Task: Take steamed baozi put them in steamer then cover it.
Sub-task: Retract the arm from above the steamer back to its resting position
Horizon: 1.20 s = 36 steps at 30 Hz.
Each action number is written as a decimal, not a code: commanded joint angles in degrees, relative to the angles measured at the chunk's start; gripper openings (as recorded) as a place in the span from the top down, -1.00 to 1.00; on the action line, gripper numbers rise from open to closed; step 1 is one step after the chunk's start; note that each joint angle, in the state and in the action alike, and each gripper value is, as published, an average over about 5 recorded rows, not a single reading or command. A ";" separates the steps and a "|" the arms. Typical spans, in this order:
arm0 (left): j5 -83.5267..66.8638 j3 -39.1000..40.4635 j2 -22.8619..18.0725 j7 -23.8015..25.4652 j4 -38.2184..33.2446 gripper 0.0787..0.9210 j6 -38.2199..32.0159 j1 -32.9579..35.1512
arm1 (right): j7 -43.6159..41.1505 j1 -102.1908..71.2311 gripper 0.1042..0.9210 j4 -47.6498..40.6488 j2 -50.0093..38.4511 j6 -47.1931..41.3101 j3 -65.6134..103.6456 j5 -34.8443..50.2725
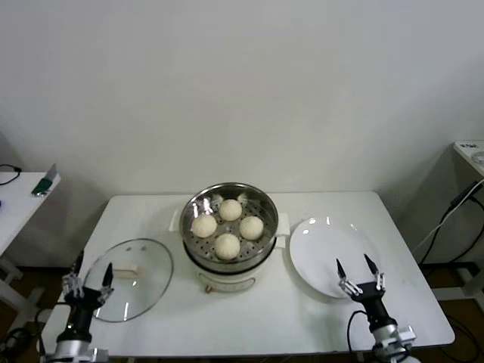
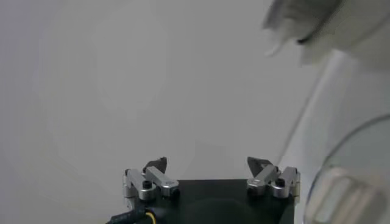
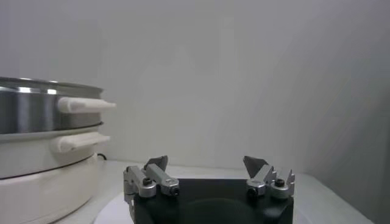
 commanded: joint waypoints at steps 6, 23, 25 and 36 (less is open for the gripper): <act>21.25 1.04 2.12 -3.80 17.83 -0.77 -1.73 -5.35 | 0.20 -5.08 -0.76 -0.15 5.38 6.35 2.97 -1.95; 20.81 3.42 0.48 1.03 20.71 -0.77 1.87 -15.56 | 0.63 -6.81 -0.76 0.73 6.06 6.42 3.89 -2.21; 20.85 3.72 0.51 1.16 22.38 -0.77 1.95 -16.70 | 0.64 -7.06 -0.76 1.18 6.04 6.46 4.09 -2.20; 20.94 3.70 1.18 1.08 25.05 -0.69 2.20 -17.76 | 0.84 -7.68 -0.76 1.71 6.41 6.74 4.43 -2.18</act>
